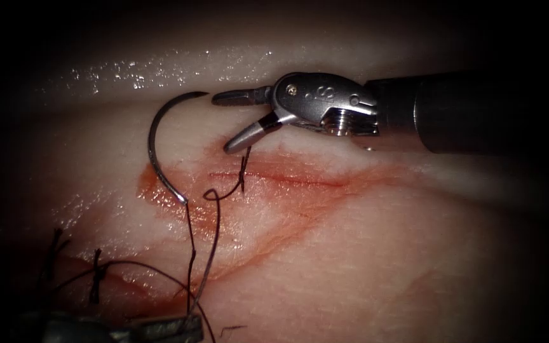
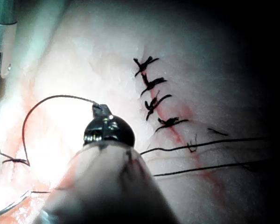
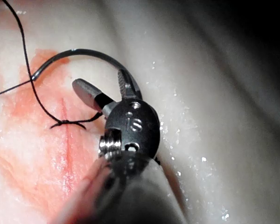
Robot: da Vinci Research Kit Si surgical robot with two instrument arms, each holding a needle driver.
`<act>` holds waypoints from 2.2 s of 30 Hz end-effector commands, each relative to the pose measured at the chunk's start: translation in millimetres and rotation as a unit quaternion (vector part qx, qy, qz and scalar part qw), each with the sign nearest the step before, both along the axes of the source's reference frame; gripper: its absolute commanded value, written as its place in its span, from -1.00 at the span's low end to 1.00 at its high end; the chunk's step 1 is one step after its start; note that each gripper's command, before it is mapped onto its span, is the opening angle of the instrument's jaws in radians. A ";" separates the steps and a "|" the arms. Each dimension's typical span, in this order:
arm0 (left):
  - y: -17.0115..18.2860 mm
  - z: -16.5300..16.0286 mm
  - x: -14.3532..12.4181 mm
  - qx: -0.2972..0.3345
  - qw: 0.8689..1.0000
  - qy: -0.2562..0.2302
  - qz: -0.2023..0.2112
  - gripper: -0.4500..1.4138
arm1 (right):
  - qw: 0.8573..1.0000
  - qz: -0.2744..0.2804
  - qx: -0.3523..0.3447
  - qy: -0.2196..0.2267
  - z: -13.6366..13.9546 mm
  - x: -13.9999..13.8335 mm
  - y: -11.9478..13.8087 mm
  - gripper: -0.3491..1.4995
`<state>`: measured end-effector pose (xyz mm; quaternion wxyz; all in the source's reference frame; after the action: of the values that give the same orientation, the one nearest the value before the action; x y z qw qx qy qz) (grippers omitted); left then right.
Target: Wound Closure
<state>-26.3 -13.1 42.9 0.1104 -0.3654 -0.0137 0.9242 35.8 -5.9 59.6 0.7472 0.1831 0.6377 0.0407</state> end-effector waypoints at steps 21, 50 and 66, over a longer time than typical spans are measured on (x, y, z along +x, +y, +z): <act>5.9 -0.9 3.6 -0.056 0.996 0.018 0.063 -1.00 | 0.985 0.150 -0.081 0.003 -3.5 4.1 -4.9 -1.00; 15.2 13.8 4.6 -0.140 0.984 0.090 0.054 -1.00 | 0.986 0.012 -0.058 0.156 -4.3 3.6 -10.7 -1.00; 11.4 23.8 0.7 -0.081 0.992 0.084 0.048 -1.00 | 0.975 0.106 -0.019 0.196 -4.0 0.4 -11.7 -1.00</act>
<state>-25.1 -1.9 66.6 0.0371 -0.2916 0.0525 0.9544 35.3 -17.5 55.3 0.6039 0.1017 0.7868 0.0769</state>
